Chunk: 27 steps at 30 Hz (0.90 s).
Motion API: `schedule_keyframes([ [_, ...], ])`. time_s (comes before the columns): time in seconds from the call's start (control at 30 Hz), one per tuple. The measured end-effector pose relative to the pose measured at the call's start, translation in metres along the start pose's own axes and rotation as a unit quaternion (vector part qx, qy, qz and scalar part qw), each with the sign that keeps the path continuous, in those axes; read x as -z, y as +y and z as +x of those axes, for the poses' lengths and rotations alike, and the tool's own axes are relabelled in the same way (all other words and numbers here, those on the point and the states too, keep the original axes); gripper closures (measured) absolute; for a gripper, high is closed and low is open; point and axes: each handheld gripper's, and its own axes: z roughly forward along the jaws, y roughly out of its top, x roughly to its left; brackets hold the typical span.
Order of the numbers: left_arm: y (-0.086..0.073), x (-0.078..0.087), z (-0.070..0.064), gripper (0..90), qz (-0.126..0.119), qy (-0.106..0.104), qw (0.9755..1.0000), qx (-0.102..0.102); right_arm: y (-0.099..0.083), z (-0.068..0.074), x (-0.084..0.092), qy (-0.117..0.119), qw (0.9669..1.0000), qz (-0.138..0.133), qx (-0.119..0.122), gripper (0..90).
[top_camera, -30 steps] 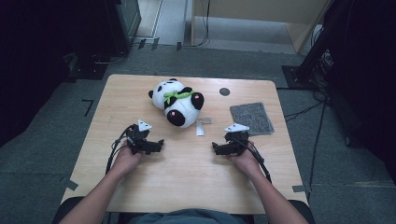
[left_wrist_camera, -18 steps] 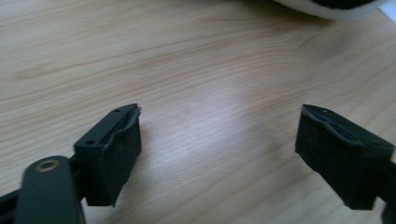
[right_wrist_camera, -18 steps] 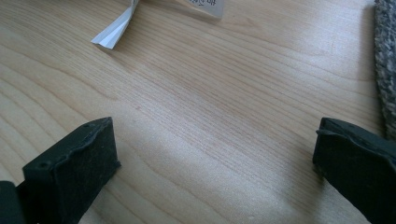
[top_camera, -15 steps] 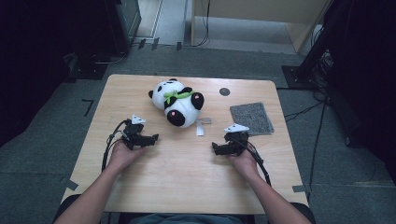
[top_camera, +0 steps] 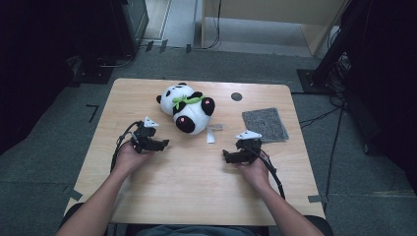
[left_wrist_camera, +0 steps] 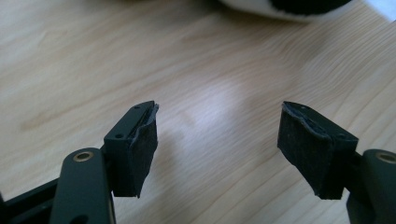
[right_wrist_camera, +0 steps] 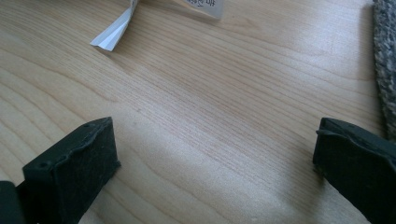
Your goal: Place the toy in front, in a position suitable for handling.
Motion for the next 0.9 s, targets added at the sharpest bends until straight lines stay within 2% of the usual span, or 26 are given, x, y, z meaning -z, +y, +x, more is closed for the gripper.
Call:
schedule_keyframes([
  [0.03, 0.002, 0.0, 0.0, 29.6, -0.003, -0.007, 1.0, 0.002, 0.0, 0.0, 0.0, 0.0, 1.0, 0.0, 0.0, 0.0],
  [0.1, 0.006, 0.001, 0.0, 29.6, -0.003, -0.036, 0.9993, 0.014, 0.0, 0.0, 0.0, 0.0, 1.0, 0.0, 0.0, 0.0],
  [0.13, 0.006, 0.001, 0.0, 29.2, -0.003, -0.036, 0.9993, 0.014, 0.0, 0.0, 0.0, 0.0, 1.0, 0.0, 0.0, 0.0],
  [0.2, 0.01, 0.002, 0.0, 28.4, 0.002, -0.051, 0.9986, 0.013, 0.0, 0.0, 0.0, 0.0, 1.0, 0.0, 0.0, 0.0],
  [0.27, 0.017, 0.004, 0.002, 26.8, -0.005, -0.052, 0.9986, 0.008, 0.0, 0.0, 0.001, 0.002, 1.0, -0.002, -0.001, 4.3],
  [0.37, 0.023, 0.005, 0.004, 29.8, -0.013, -0.051, 0.9986, 0.004, 0.001, -0.001, 0.002, 0.001, 1.0, -0.006, -0.001, 9.0],
  [0.43, 0.03, 0.007, 0.005, 33.6, -0.019, -0.049, 0.9986, -0.009, 0.002, 0.0, 0.002, 0.0, 0.9999, -0.01, -0.002, 14.4],
  [0.63, 0.04, 0.011, 0.01, 40.8, -0.029, -0.054, 0.998, -0.013, 0.004, 0.003, 0.003, -0.003, 0.9999, -0.008, -0.006, 20.8],
  [0.77, 0.047, 0.012, 0.012, 42.6, -0.035, -0.062, 0.9974, -0.011, 0.005, 0.002, 0.005, -0.001, 0.9999, -0.007, -0.011, 23.1],
  [0.83, 0.054, 0.014, 0.012, 43.0, -0.043, -0.064, 0.9969, -0.018, 0.006, 0.002, 0.007, 0.003, 0.9998, -0.009, -0.018, 24.9],
  [0.9, 0.058, 0.016, 0.014, 43.7, -0.048, -0.068, 0.9963, -0.02, 0.007, 0.002, 0.009, 0.003, 0.9998, -0.012, -0.015, 26.9],
])
